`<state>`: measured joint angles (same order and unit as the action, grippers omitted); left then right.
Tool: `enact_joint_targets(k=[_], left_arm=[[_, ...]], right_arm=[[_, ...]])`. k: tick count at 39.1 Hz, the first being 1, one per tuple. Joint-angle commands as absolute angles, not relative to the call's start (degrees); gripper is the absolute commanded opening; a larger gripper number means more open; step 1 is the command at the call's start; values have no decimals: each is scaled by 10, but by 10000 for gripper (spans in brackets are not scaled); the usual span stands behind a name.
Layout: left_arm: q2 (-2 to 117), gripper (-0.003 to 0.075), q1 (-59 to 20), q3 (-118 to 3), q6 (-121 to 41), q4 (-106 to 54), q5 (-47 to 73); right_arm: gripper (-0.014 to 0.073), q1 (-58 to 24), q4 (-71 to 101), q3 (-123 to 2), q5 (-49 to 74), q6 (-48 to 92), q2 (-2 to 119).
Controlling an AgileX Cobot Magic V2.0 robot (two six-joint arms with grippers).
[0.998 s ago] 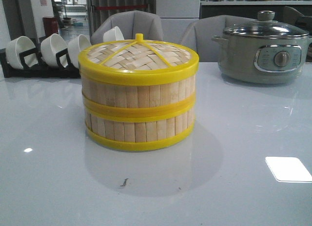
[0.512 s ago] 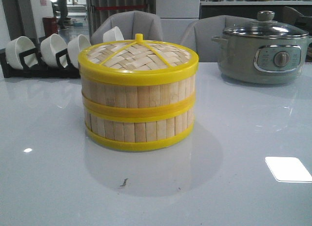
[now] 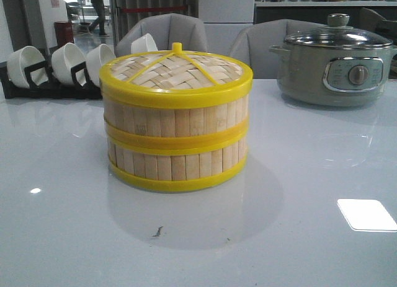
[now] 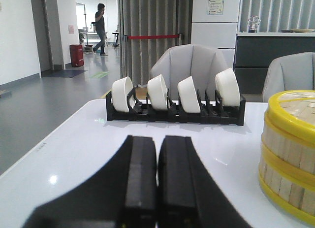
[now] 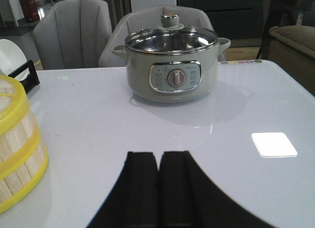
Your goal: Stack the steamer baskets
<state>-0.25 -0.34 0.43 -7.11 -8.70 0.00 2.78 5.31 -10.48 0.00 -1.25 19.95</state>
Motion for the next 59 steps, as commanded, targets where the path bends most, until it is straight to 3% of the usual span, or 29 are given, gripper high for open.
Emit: enact_joint_targets(k=[1, 12, 19, 59], left_arm=[[-9, 85, -2, 4, -64, -80, -45], [-9, 85, -2, 4, -57, -13, -44], [-9, 85, -2, 4, 43, 65, -41], [-9, 85, -2, 4, 43, 77, -9]], right_arm=[[37, 30, 52, -122, -51, -9, 201], [37, 30, 52, -122, -51, -9, 201], [37, 30, 52, -122, -51, -9, 201], [37, 30, 52, -122, -51, -9, 201]])
